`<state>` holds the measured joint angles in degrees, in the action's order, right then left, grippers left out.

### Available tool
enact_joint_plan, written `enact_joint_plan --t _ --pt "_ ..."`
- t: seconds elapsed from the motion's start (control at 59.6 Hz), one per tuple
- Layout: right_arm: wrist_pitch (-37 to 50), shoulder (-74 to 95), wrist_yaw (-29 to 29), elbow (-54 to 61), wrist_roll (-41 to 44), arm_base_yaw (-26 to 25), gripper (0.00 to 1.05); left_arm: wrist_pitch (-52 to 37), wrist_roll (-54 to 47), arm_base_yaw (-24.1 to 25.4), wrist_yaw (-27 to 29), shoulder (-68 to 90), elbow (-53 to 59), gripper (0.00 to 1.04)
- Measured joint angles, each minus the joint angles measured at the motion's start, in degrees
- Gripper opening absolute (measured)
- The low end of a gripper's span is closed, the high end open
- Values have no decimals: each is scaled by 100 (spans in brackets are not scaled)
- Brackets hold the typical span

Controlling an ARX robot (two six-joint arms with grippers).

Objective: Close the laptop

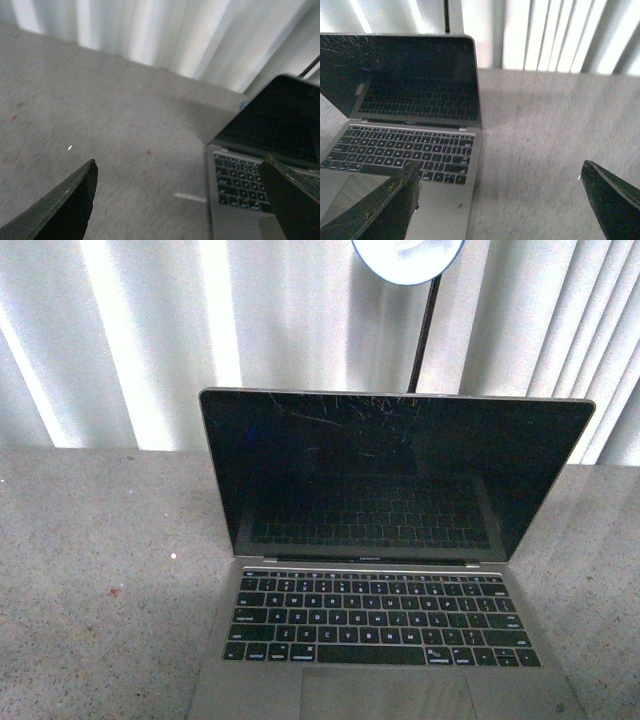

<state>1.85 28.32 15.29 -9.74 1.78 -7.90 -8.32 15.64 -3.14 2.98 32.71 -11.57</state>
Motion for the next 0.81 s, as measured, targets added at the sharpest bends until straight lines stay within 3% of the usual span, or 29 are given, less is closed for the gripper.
enact_joint_plan --t 0.185,0.369,0.57,0.705,0.805 --pt "2002 2726 704 -1025 1847 -494 97 -1742 -953 -396 -667 2463 -1147 98" --pt "2157 4157 922 -2210 2509 -256 97 -1921 -1829 -1043 -470 4227 -2653 98" --pt "1989 4977 984 -2955 3206 170 97 -1805 -2485 -1405 -197 5648 -4207 98" --pt "1849 5344 1102 -3176 3939 363 73 -1650 -2944 -1552 -96 6164 -4669 98" --pt "1652 5611 1128 -3407 4570 476 55 -1475 -3436 -1663 -35 6448 -4942 79"
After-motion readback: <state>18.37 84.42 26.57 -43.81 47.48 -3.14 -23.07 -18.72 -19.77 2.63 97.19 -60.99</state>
